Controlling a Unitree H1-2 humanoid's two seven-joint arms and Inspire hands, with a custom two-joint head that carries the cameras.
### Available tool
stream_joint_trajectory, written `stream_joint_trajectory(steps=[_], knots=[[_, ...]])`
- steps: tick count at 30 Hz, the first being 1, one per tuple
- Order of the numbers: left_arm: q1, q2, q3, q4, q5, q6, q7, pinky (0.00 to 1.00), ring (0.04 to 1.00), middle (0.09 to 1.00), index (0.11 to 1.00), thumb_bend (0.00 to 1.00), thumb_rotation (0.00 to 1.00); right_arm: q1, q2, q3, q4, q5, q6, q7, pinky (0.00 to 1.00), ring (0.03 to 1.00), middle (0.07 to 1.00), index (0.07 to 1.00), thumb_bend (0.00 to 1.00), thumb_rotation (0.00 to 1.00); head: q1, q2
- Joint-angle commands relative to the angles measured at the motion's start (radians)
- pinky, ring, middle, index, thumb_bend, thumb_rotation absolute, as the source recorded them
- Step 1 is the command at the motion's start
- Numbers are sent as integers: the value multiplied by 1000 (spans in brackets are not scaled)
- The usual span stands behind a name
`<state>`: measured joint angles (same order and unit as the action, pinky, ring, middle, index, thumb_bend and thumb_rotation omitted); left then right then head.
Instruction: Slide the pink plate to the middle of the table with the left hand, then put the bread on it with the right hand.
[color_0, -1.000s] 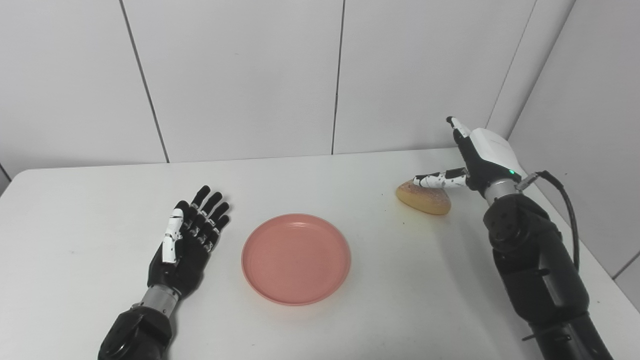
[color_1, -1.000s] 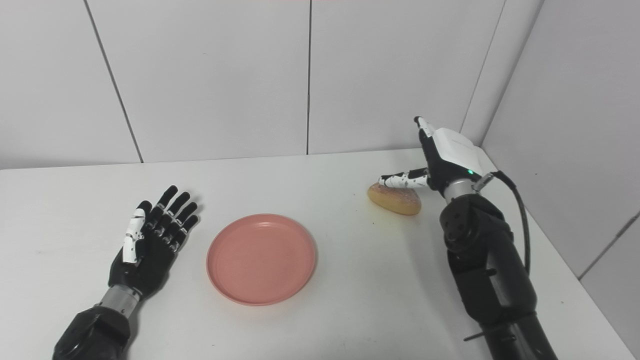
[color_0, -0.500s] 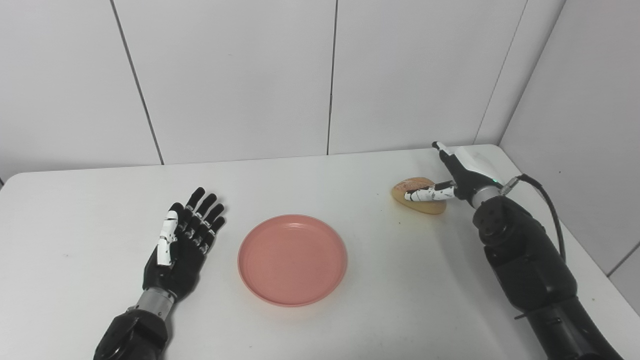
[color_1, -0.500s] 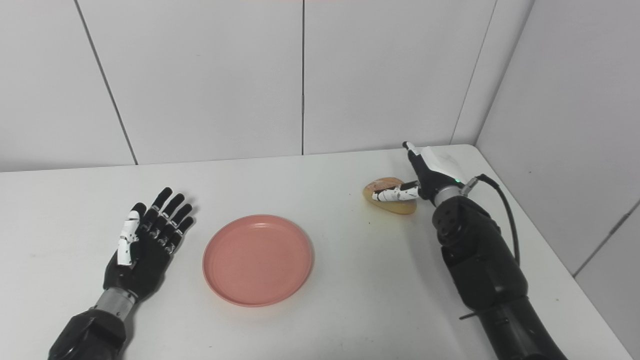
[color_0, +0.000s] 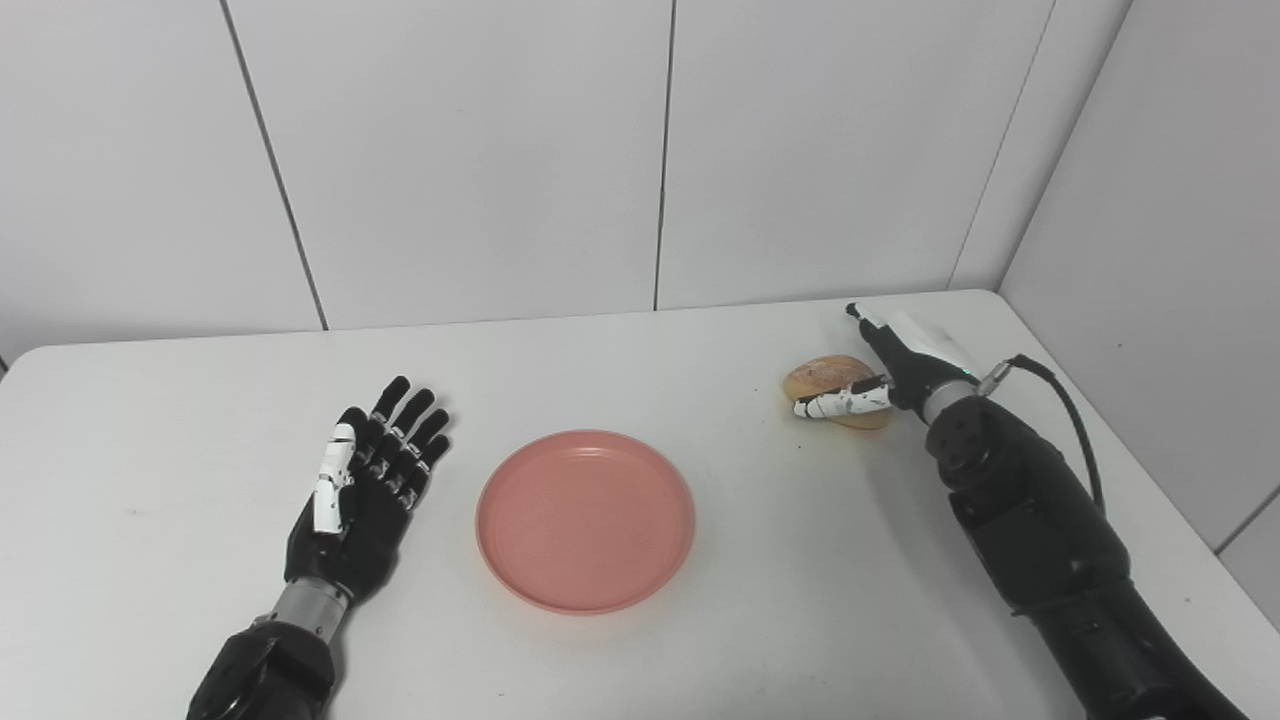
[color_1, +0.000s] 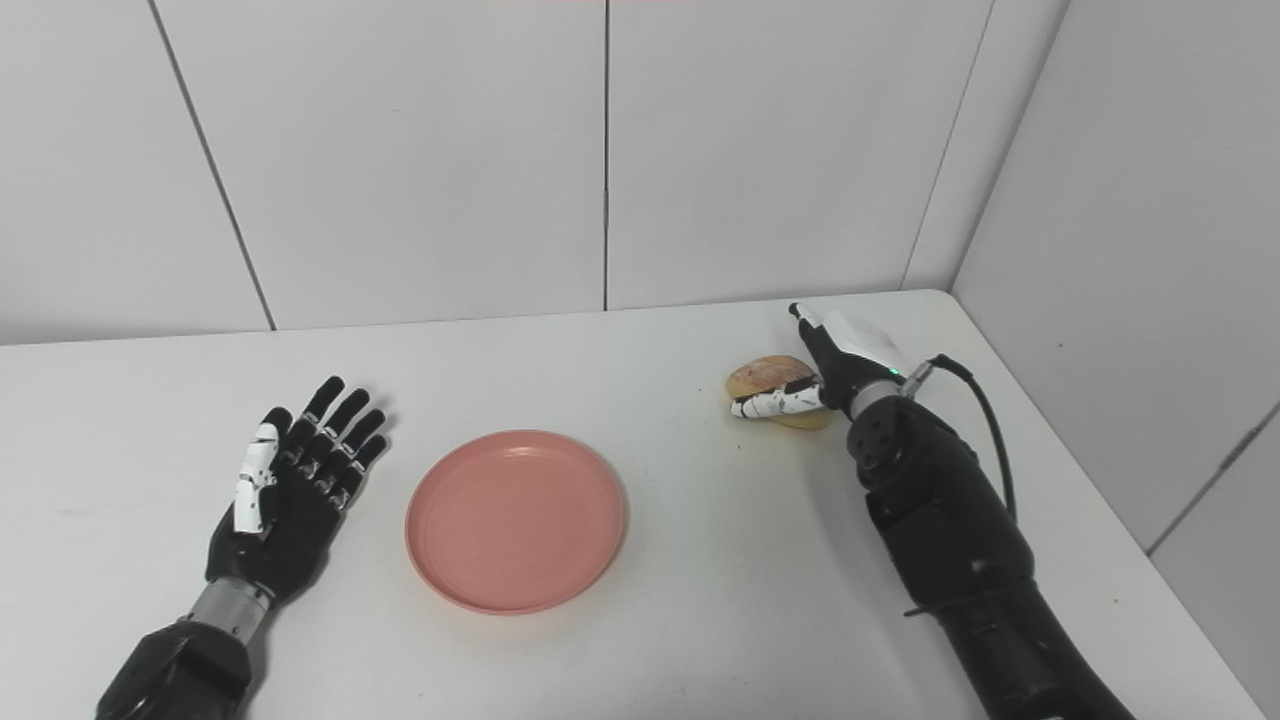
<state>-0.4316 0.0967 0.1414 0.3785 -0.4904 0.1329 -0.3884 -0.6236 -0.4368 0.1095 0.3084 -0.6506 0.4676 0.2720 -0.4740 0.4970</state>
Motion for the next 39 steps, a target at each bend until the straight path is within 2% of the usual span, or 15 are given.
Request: stream_joint_trajectory(steps=[1,11,27,30,36,39], knots=[[35,3,-1,24,15,39,22,1000,952,957,951,320,1000,-65,-24,1,0,5,-21,-40,854,947,981,984,1000,435,0,0],[36,3,0,20,14,46,27,992,947,952,944,324,1000,-102,-21,44,86,32,-37,-86,834,932,965,972,1000,414,4,9],[38,3,-3,19,19,42,26,981,943,950,943,332,1000,-132,-33,91,171,50,-27,-103,790,878,922,920,999,371,10,14],[38,3,-2,14,18,47,31,980,943,950,943,332,1000,-133,-33,94,177,54,-25,-107,734,834,884,897,985,351,11,18],[39,3,-4,10,20,47,33,979,942,948,942,331,1000,-137,-44,117,192,46,-36,-111,716,792,839,849,931,349,12,20],[40,4,-5,7,16,50,32,987,947,953,947,332,1000,-139,-50,135,186,34,-23,-105,643,707,755,757,892,340,12,21]])
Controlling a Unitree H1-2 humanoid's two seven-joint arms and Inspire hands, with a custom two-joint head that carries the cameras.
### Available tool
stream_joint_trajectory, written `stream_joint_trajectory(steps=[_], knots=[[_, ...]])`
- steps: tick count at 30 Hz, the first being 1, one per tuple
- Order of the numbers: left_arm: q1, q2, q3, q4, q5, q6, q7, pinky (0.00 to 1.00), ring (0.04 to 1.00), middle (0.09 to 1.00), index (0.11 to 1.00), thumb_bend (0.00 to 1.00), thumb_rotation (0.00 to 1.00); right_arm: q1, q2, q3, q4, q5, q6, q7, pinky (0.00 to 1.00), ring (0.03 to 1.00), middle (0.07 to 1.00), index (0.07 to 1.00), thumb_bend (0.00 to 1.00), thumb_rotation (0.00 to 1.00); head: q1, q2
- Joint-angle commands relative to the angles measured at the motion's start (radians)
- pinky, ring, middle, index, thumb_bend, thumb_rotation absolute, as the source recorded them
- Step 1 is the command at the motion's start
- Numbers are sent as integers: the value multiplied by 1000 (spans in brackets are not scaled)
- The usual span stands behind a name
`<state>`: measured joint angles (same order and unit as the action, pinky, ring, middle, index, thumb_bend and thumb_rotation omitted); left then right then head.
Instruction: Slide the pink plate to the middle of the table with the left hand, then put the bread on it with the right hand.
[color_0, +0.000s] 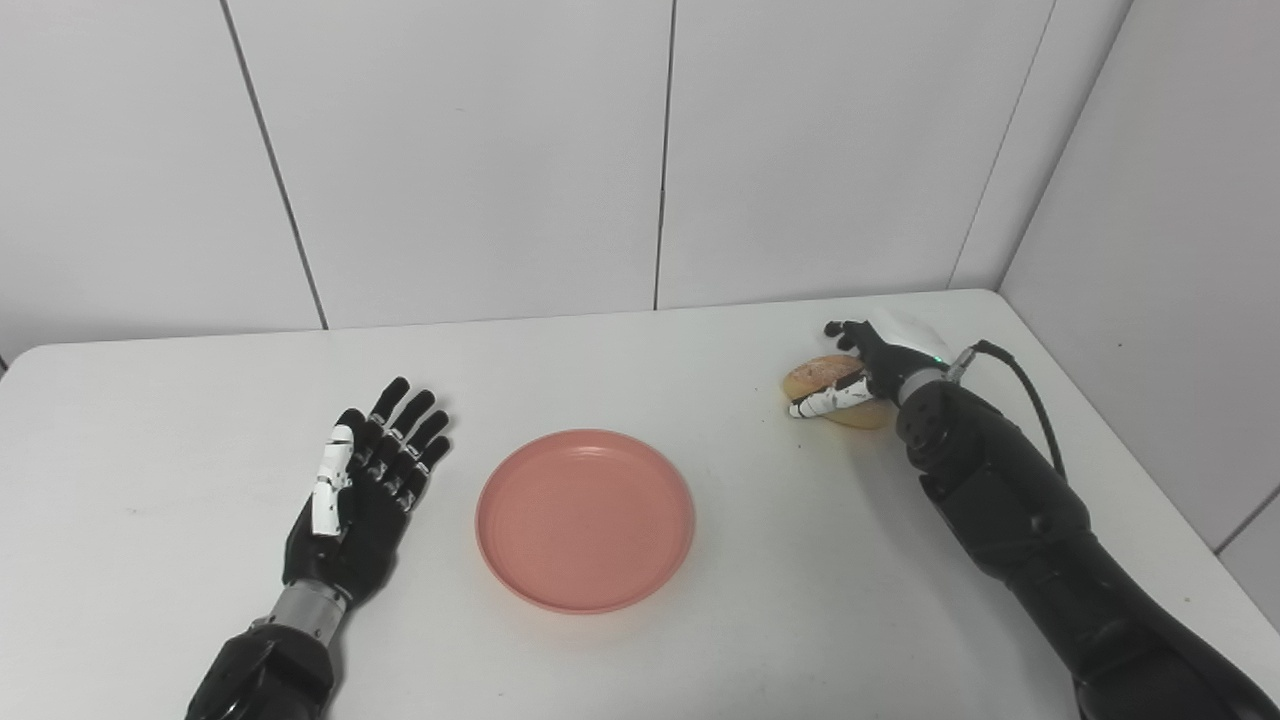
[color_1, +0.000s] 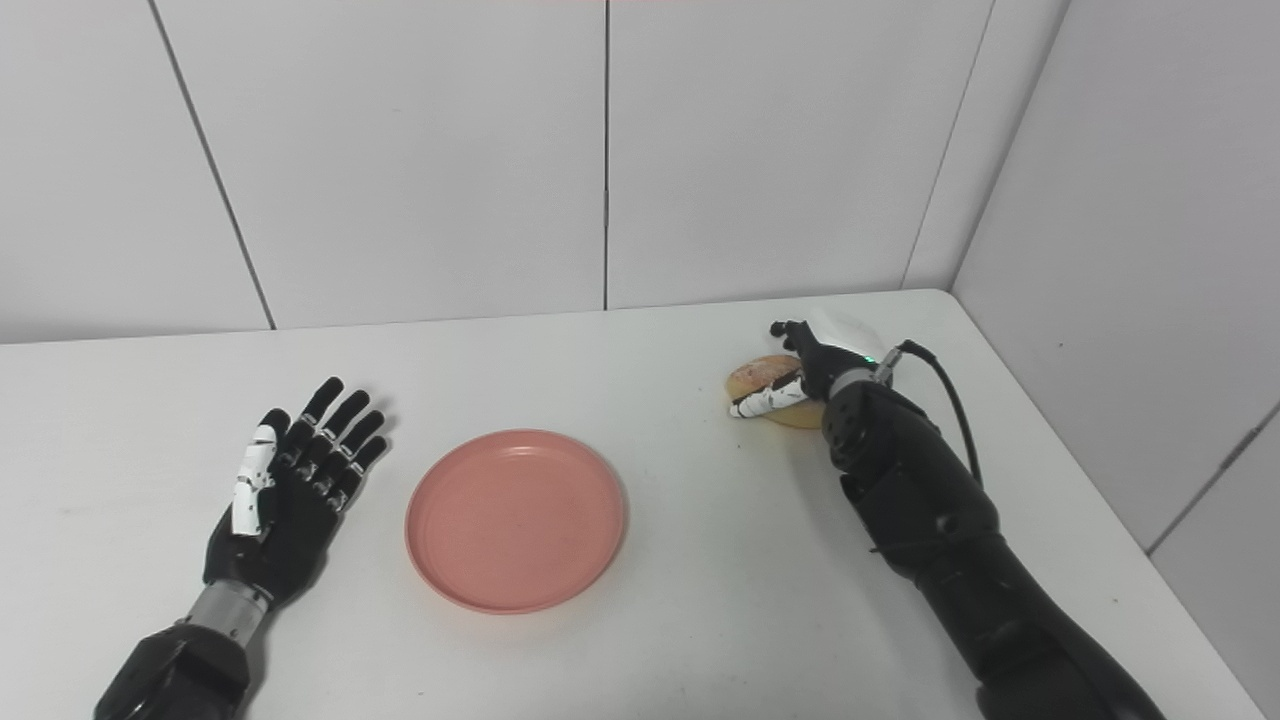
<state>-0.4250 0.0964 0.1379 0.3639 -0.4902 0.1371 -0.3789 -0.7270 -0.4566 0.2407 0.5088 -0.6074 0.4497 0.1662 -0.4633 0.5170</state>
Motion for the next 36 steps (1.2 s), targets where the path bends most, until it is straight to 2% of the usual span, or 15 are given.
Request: stream_joint_trajectory(steps=[1,5,7,8,11,20,23,34,36], knots=[[34,4,-2,21,17,45,22,988,947,953,948,332,1000,-36,-33,8,-14,-13,-5,0,613,675,722,719,874,325,2,2],[35,4,-3,17,17,47,25,981,943,951,943,333,1000,-34,-40,21,-23,-22,3,2,562,622,669,660,831,281,2,4],[35,4,-3,16,17,48,27,978,942,950,943,333,1000,-32,-42,24,-30,-25,7,5,480,543,595,574,727,202,2,4],[35,4,-3,17,18,47,27,977,940,949,942,333,1000,-32,-42,24,-31,-27,7,5,429,483,546,516,587,163,2,4],[35,4,-5,17,21,44,26,981,941,950,944,335,1000,-26,-36,15,-42,-24,14,12,364,420,487,489,524,145,4,5],[31,0,-3,23,19,43,31,979,938,946,937,338,1000,-25,-23,-3,-56,-69,20,49,339,401,459,482,494,147,7,5],[30,2,-6,26,20,37,24,989,946,954,945,343,1000,-21,-18,-19,-71,-88,20,62,349,418,479,484,494,147,8,5],[31,-5,-14,21,31,27,31,971,939,948,941,344,1000,28,1,-91,-267,-141,20,115,360,424,488,485,494,149,32,4],[33,-9,-16,16,38,24,37,966,937,944,936,346,1000,36,7,-102,-307,-145,20,126,350,407,466,483,495,149,38,3]])
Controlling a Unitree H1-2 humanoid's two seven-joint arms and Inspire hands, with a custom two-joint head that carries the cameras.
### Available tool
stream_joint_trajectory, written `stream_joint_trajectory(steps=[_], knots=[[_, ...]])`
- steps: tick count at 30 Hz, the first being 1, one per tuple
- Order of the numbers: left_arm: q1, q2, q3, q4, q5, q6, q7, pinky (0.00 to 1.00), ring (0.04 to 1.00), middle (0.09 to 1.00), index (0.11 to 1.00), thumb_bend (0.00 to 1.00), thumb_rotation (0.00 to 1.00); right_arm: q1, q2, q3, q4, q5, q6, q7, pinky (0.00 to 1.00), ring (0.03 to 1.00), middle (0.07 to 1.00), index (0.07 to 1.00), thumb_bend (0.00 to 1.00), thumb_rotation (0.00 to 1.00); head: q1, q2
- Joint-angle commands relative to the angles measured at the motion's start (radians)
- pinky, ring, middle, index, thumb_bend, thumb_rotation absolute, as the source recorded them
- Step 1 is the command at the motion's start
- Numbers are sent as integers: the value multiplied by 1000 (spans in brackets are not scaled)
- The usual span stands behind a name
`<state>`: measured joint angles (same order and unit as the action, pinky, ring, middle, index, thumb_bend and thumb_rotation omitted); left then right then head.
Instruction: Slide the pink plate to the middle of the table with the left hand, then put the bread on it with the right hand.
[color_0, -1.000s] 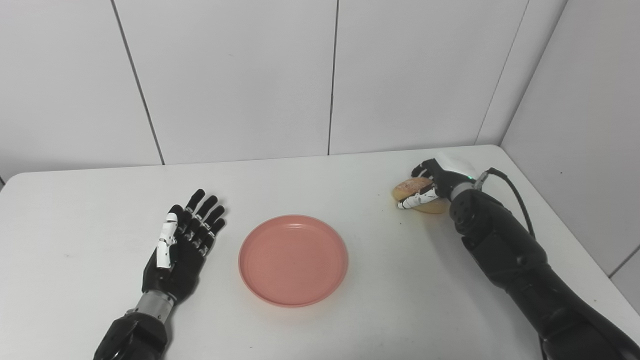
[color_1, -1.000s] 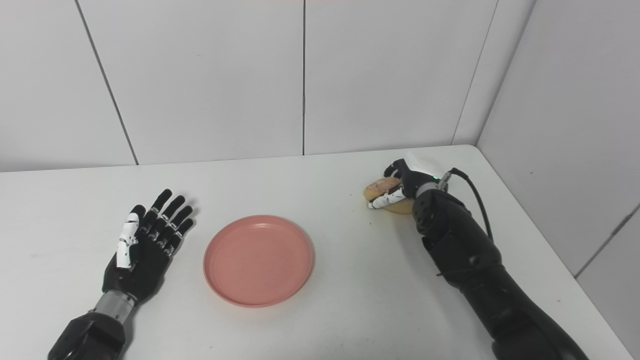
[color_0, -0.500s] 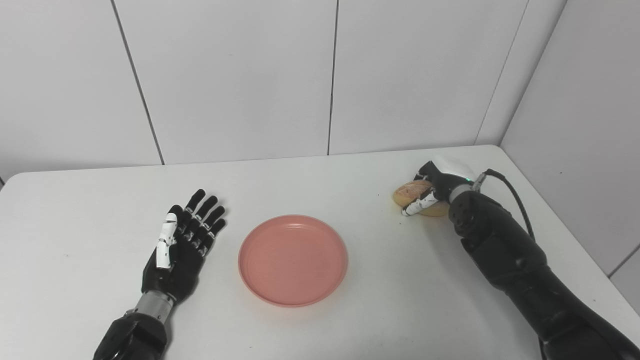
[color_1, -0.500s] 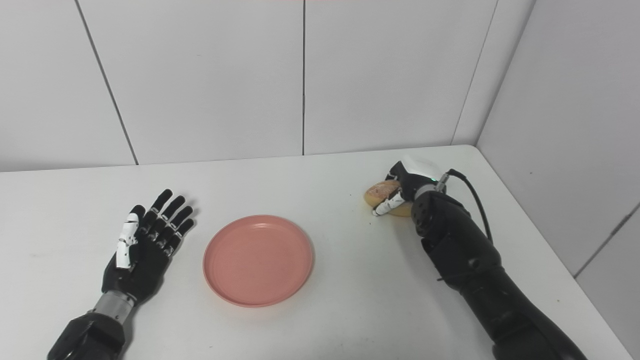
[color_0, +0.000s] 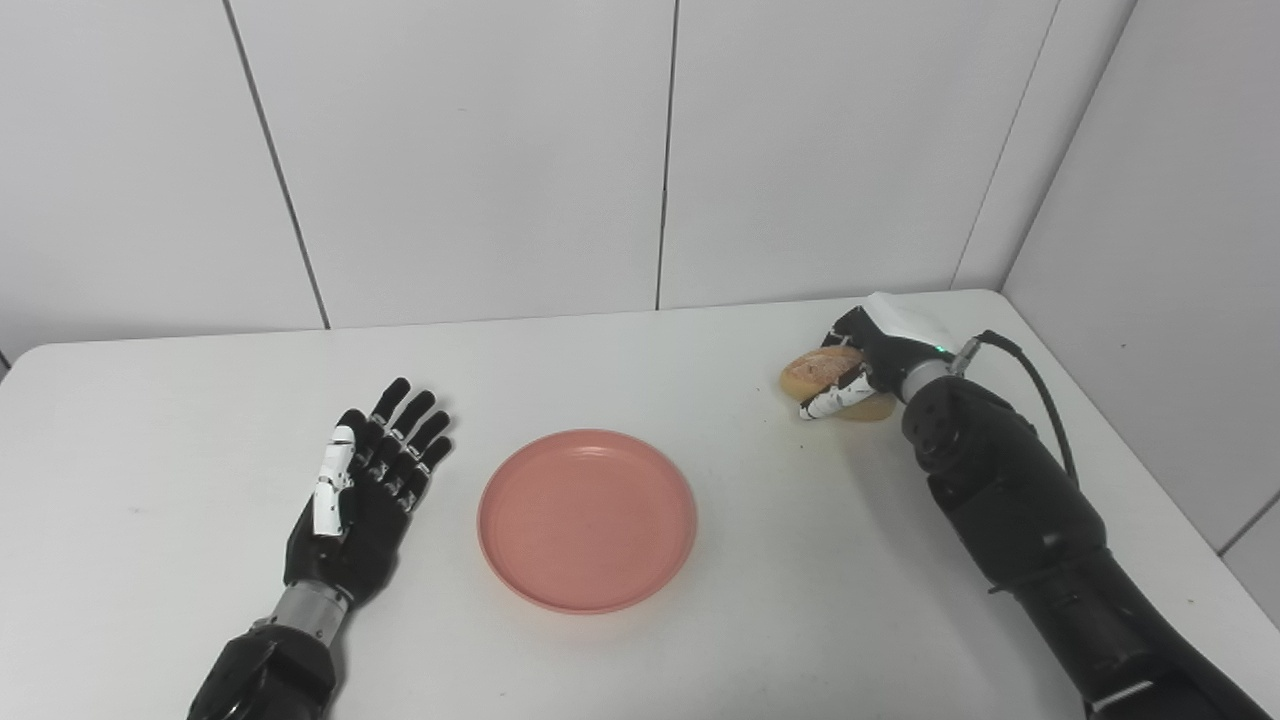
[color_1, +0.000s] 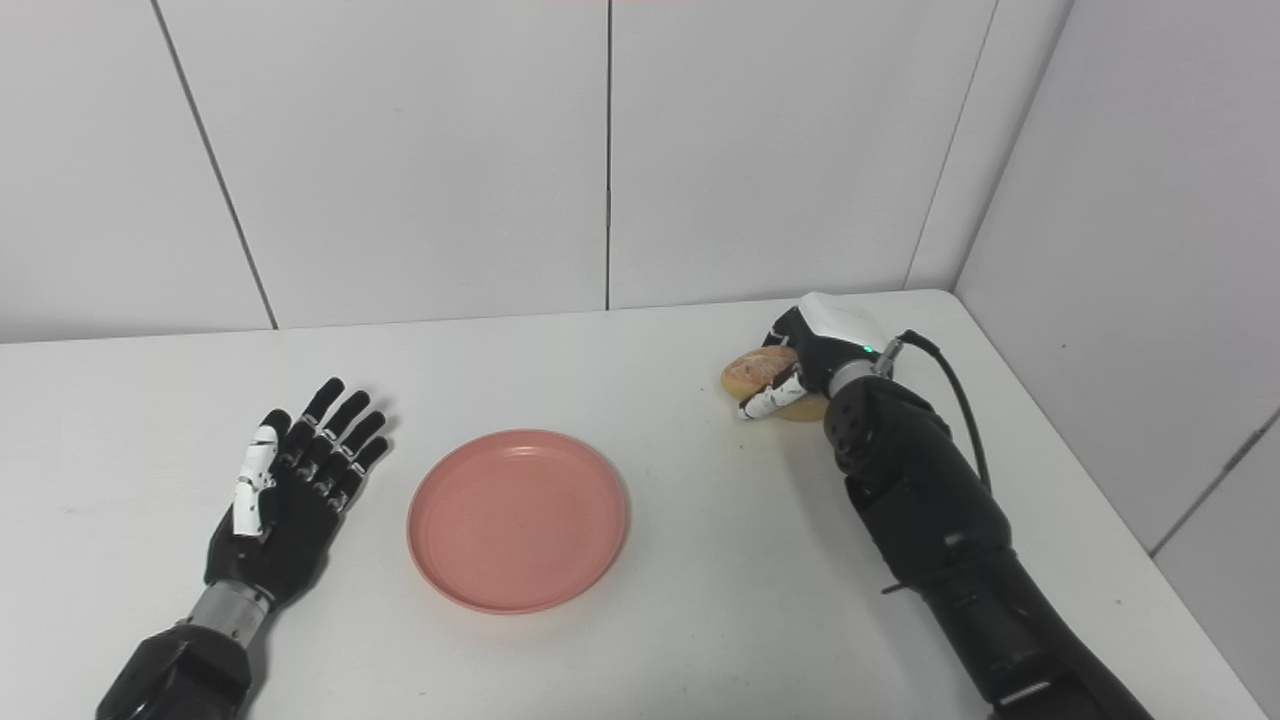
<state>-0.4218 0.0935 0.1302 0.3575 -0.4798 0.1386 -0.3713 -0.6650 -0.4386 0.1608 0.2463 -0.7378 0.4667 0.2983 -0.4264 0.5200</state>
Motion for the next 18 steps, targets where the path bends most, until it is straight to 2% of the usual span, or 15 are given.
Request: stream_joint_trajectory(steps=[1,9,17,18], knots=[[32,-9,-9,17,30,24,33,966,937,943,936,346,1000,-21,-7,-27,-66,-20,3,-2,350,406,465,483,495,149,19,1],[42,-31,-14,-12,34,37,65,951,928,932,925,351,1000,-11,27,-21,-196,-49,3,34,323,378,441,481,498,149,70,6],[47,-52,-24,-33,61,36,95,942,921,925,917,356,1000,-16,79,32,-305,-92,2,67,306,373,440,483,498,146,102,12],[49,-55,-25,-40,63,40,101,940,917,923,917,358,1000,-21,91,44,-316,-95,2,70,279,345,418,482,498,146,110,14]])
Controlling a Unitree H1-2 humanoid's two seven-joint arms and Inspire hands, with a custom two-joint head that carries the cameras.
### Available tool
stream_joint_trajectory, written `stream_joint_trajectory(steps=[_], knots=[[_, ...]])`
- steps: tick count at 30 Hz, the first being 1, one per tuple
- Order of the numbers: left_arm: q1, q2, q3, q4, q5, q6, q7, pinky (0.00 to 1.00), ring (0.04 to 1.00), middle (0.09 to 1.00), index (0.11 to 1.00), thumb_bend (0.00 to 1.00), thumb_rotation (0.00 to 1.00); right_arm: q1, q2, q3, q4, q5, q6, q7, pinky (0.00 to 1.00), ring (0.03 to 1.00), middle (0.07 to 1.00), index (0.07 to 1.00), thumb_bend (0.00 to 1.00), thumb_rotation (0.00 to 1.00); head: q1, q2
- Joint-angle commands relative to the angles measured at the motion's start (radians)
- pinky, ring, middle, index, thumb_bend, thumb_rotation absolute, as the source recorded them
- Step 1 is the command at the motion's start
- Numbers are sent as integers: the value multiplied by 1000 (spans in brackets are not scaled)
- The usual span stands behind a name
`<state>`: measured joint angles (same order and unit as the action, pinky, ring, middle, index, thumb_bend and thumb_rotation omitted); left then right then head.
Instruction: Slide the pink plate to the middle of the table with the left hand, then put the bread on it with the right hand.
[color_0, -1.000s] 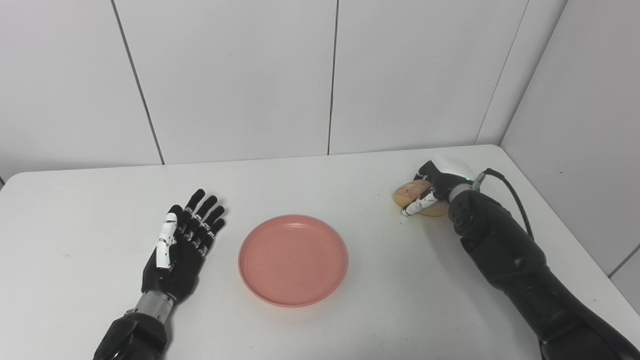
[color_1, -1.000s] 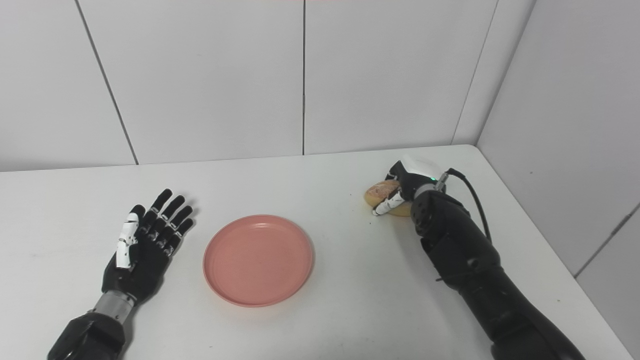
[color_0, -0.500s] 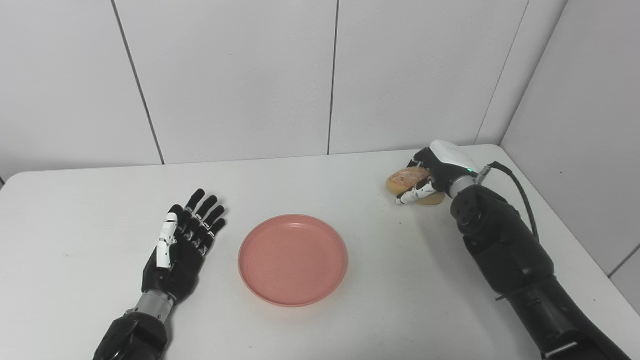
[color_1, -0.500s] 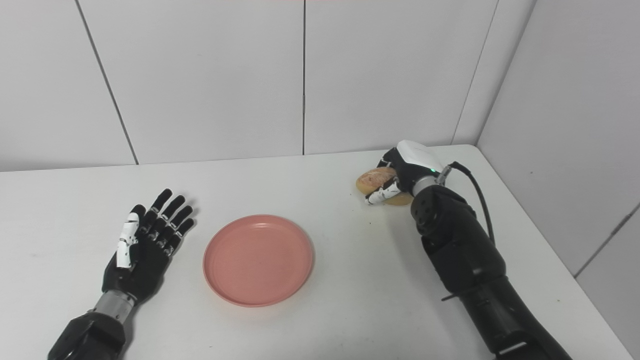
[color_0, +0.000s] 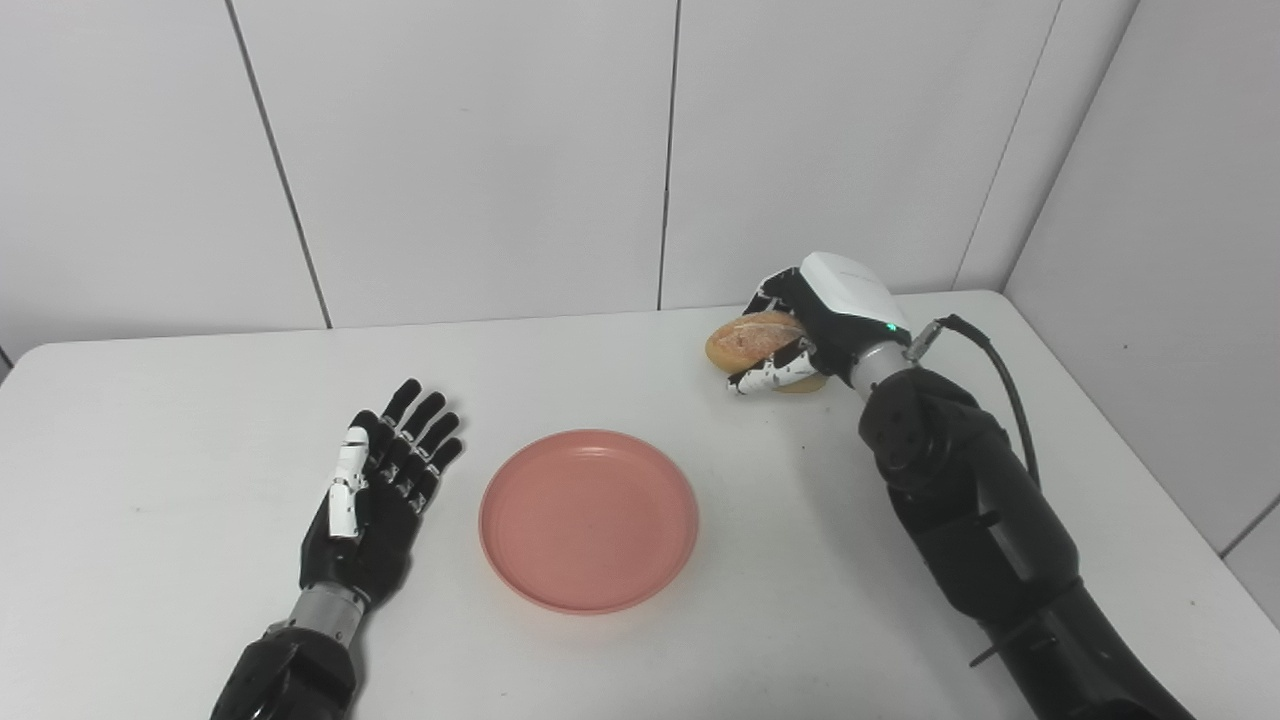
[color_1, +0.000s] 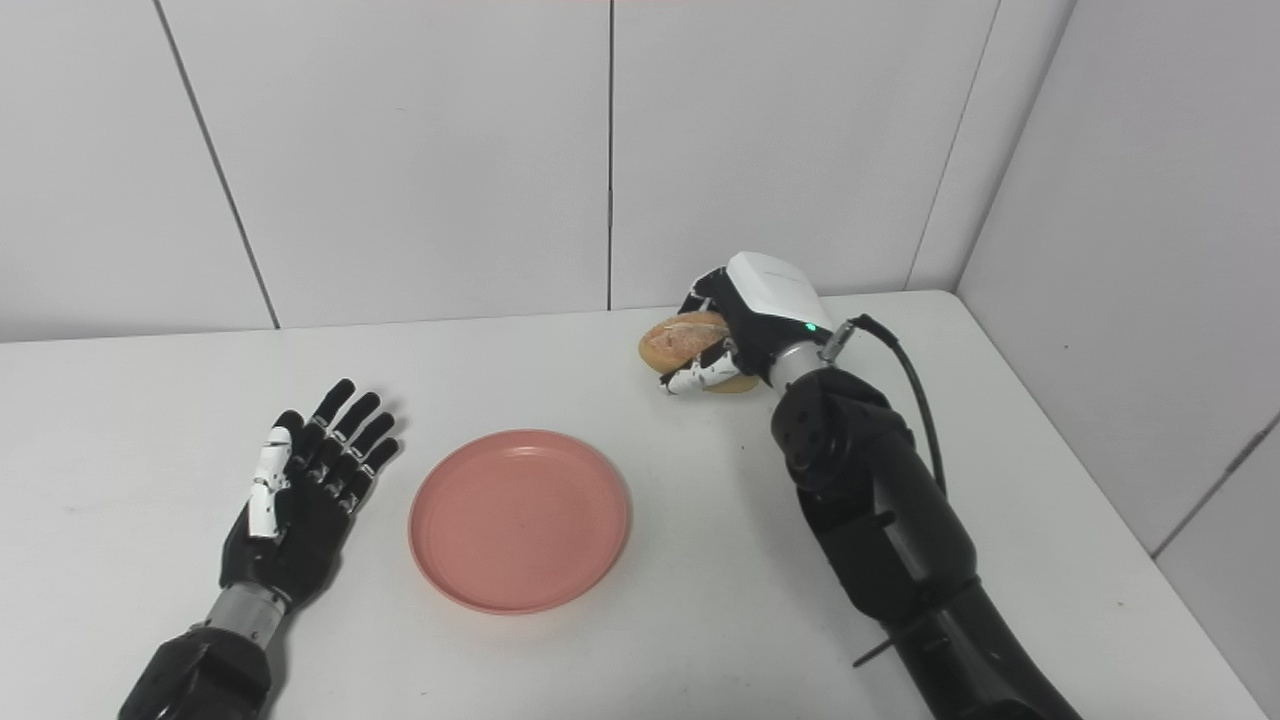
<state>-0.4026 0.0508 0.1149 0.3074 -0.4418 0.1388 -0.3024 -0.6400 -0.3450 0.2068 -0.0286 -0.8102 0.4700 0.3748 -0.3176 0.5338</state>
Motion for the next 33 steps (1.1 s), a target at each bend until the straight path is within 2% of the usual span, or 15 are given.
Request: stream_joint_trajectory(steps=[1,7,15,22,28,33], knots=[[31,-14,-10,5,27,42,36,938,915,922,917,359,1000,-49,6,6,-48,-23,-2,-4,256,322,400,481,498,145,1,0],[40,-29,-20,-31,37,57,63,925,906,914,903,365,1000,-65,85,62,-74,-64,-3,16,289,353,428,487,496,147,40,10],[44,-49,-33,-49,49,54,82,929,903,911,902,369,1000,-82,156,151,-8,-58,-42,2,295,365,440,487,499,145,111,20],[46,-66,-39,-59,66,52,103,912,899,906,892,373,1000,-81,192,204,48,-38,-53,4,260,336,428,489,498,147,159,30],[46,-74,-43,-71,73,59,113,928,904,909,899,373,1000,-72,207,227,83,-22,-73,-16,290,377,470,491,498,146,181,39],[47,-77,-50,-82,84,63,121,927,908,912,900,374,1000,-58,207,259,117,-33,-81,-29,293,373,459,491,499,146,197,51]])
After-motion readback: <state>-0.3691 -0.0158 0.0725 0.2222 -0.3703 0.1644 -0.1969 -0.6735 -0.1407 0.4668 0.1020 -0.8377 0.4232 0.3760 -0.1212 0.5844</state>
